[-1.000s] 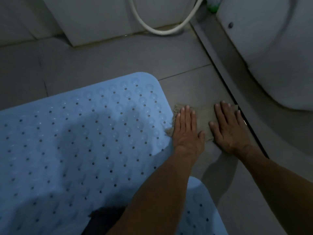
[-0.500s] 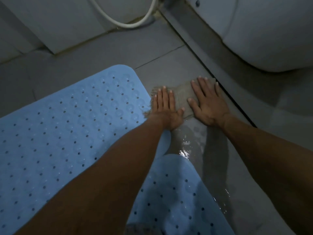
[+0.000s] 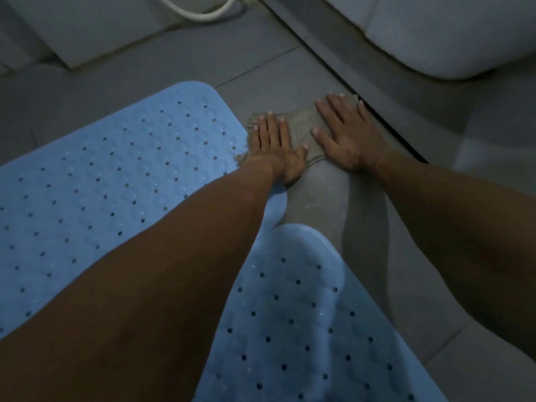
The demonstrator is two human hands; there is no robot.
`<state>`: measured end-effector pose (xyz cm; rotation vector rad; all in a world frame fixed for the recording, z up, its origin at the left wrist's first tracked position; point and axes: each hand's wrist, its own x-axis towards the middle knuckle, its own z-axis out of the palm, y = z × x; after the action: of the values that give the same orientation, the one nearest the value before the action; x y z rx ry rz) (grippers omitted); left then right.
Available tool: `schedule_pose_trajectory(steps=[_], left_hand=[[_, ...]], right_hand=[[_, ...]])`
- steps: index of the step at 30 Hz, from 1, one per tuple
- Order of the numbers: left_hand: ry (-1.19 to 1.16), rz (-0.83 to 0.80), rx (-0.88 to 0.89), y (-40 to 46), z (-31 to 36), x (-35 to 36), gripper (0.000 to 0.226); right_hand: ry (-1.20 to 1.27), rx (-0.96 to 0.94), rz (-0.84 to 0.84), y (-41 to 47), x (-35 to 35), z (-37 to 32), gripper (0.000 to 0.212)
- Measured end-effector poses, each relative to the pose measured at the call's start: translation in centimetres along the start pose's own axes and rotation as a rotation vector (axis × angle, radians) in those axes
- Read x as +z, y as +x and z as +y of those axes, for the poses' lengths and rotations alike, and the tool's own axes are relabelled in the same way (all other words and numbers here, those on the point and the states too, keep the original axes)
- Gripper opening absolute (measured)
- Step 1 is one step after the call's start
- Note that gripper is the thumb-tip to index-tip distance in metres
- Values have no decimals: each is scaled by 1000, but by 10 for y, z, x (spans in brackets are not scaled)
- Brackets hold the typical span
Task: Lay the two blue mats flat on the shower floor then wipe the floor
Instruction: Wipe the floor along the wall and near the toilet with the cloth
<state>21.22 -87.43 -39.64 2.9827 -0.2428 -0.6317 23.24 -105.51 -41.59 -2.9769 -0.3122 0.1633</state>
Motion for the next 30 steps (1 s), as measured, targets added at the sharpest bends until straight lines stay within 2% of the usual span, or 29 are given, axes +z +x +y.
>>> schedule_pose_trajectory(steps=[10,19,30], left_hand=[[-40,20,37,2,-5,3,79],[-65,60,80,5,-6,5,80],[-57,69,79,7,-6,7,80]], right_hand=[[-3,22,-47,3,-4,-4,69],[-81,59,-201,9,-18,-6,68],[-67,31,-161,10,-13,-1,68]])
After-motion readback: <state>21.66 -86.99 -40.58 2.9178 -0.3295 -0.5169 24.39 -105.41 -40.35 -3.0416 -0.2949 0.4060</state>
